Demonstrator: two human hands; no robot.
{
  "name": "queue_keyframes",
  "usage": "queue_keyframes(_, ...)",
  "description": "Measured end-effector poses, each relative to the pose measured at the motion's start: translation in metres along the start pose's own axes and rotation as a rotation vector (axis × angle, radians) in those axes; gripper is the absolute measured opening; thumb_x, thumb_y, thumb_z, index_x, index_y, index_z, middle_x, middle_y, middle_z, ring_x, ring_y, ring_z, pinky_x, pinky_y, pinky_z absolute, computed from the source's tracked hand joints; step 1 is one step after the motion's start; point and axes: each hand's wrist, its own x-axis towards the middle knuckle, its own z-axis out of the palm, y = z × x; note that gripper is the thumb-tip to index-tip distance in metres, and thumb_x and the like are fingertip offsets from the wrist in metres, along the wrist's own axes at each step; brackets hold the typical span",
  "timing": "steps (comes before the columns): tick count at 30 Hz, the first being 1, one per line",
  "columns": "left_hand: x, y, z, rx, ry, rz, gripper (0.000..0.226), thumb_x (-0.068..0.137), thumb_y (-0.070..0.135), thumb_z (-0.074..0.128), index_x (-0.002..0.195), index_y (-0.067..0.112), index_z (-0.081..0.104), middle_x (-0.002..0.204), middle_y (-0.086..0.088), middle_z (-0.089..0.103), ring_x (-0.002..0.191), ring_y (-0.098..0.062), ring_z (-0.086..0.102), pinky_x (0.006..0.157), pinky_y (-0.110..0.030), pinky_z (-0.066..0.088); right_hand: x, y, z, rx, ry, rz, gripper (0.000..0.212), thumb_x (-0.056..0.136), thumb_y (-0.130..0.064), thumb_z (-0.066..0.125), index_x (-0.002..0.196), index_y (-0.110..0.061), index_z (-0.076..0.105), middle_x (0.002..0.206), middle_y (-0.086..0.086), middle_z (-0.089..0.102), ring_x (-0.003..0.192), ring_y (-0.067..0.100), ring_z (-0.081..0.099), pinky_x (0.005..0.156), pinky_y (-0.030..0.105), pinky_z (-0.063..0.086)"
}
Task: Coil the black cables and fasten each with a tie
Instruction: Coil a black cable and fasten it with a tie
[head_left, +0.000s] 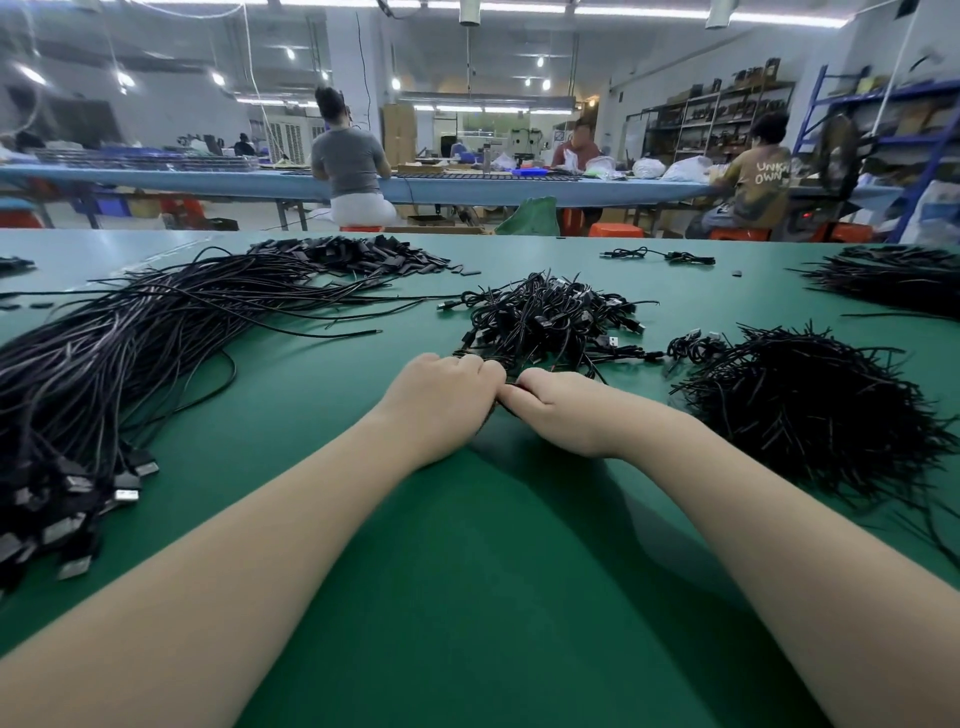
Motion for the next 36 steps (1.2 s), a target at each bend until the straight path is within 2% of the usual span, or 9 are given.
queue_keyframes(5, -0.002, -0.003, 0.005, -0.051, -0.049, -0.059, 0.017, 0.1, 0.031, 0.031, 0.097, 0.019, 0.043, 0.104, -0.001, 0.064, 0.095, -0.028, 0.062, 0.065, -0.031, 0.027, -0.007, -0.001, -0.001, -0.358, 0.136, -0.133, 0.037, 0.099, -0.054, 0.028, 0.092, -0.018, 0.036, 0.078, -0.004, 0.042, 0.074, 0.024, 0.045, 0.064, 0.037, 0.035)
queue_keyframes(12, 0.004, 0.001, -0.005, -0.192, -0.17, -0.049, 0.027, 0.103, 0.04, 0.025, 0.087, 0.019, 0.032, 0.08, 0.003, 0.05, 0.087, -0.027, 0.058, 0.071, -0.033, 0.029, 0.0, 0.014, -0.003, -0.458, 0.195, -0.182, 0.028, 0.103, -0.043, 0.026, 0.091, -0.019, 0.034, 0.083, 0.0, 0.047, 0.09, 0.03, 0.06, 0.066, 0.036, 0.034)
queue_keyframes(15, 0.011, 0.006, -0.02, -0.731, -0.333, -0.201, 0.033, 0.104, 0.037, 0.029, 0.08, 0.017, 0.04, 0.071, 0.004, 0.042, 0.073, -0.022, 0.046, 0.067, -0.032, 0.034, -0.002, 0.022, -0.022, -0.667, 0.282, -0.351, 0.029, 0.103, -0.042, 0.025, 0.103, -0.02, 0.044, 0.097, 0.002, 0.059, 0.089, 0.027, 0.062, 0.068, 0.035, 0.039)
queue_keyframes(17, 0.013, 0.008, -0.028, -1.312, -0.356, -0.329, 0.035, 0.105, 0.031, 0.033, 0.077, 0.014, 0.047, 0.058, 0.006, 0.039, 0.054, -0.013, 0.039, 0.051, -0.023, 0.034, -0.006, 0.025, -0.04, -0.778, 0.378, -0.512, 0.032, 0.101, -0.039, 0.028, 0.1, -0.017, 0.052, 0.087, 0.002, 0.06, 0.077, 0.026, 0.062, 0.067, 0.036, 0.045)
queue_keyframes(19, 0.014, 0.008, -0.033, -1.621, -0.365, -0.344, 0.035, 0.104, 0.027, 0.036, 0.078, 0.012, 0.052, 0.047, 0.011, 0.032, 0.042, -0.006, 0.031, 0.041, -0.013, 0.029, -0.011, 0.029, -0.055, -0.875, 0.449, -0.638, 0.035, 0.099, -0.036, 0.03, 0.09, -0.015, 0.057, 0.074, 0.003, 0.057, 0.064, 0.026, 0.058, 0.06, 0.035, 0.045)
queue_keyframes(23, 0.012, 0.014, -0.02, -1.448, -0.241, -0.29, 0.032, 0.103, 0.022, 0.041, 0.076, 0.016, 0.057, 0.052, 0.008, 0.038, 0.049, -0.009, 0.036, 0.052, -0.022, 0.033, -0.016, 0.033, -0.067, -0.976, 0.465, -0.621, 0.036, 0.095, -0.045, 0.034, 0.105, -0.021, 0.059, 0.083, 0.002, 0.062, 0.073, 0.025, 0.061, 0.07, 0.036, 0.046)
queue_keyframes(26, 0.005, 0.01, 0.0, -1.148, -0.041, -0.394, 0.03, 0.101, 0.022, 0.043, 0.072, 0.021, 0.051, 0.064, 0.001, 0.047, 0.063, -0.016, 0.046, 0.068, -0.035, 0.043, -0.019, 0.044, -0.078, -0.756, 0.433, -0.187, 0.05, 0.088, -0.056, 0.05, 0.128, -0.026, 0.041, 0.115, 0.002, 0.06, 0.101, 0.024, 0.057, 0.09, 0.042, 0.043)
queue_keyframes(31, 0.002, 0.01, 0.01, -1.162, 0.096, -0.506, 0.027, 0.1, 0.024, 0.043, 0.075, 0.019, 0.051, 0.062, 0.006, 0.049, 0.059, -0.014, 0.042, 0.063, -0.035, 0.041, -0.03, 0.059, -0.086, -0.508, -0.107, 0.081, 0.027, 0.076, -0.067, 0.061, 0.085, -0.042, 0.062, 0.089, -0.025, 0.063, 0.08, -0.008, 0.052, 0.068, 0.023, 0.034)
queue_keyframes(36, 0.001, 0.014, 0.008, -1.119, 0.083, -0.489, 0.025, 0.1, 0.027, 0.042, 0.081, 0.013, 0.051, 0.06, 0.006, 0.043, 0.055, -0.015, 0.037, 0.06, -0.032, 0.035, -0.037, 0.055, -0.07, -0.51, -0.133, 0.088, 0.024, 0.079, -0.065, 0.061, 0.09, -0.044, 0.063, 0.091, -0.025, 0.061, 0.091, 0.003, 0.055, 0.079, 0.031, 0.034)
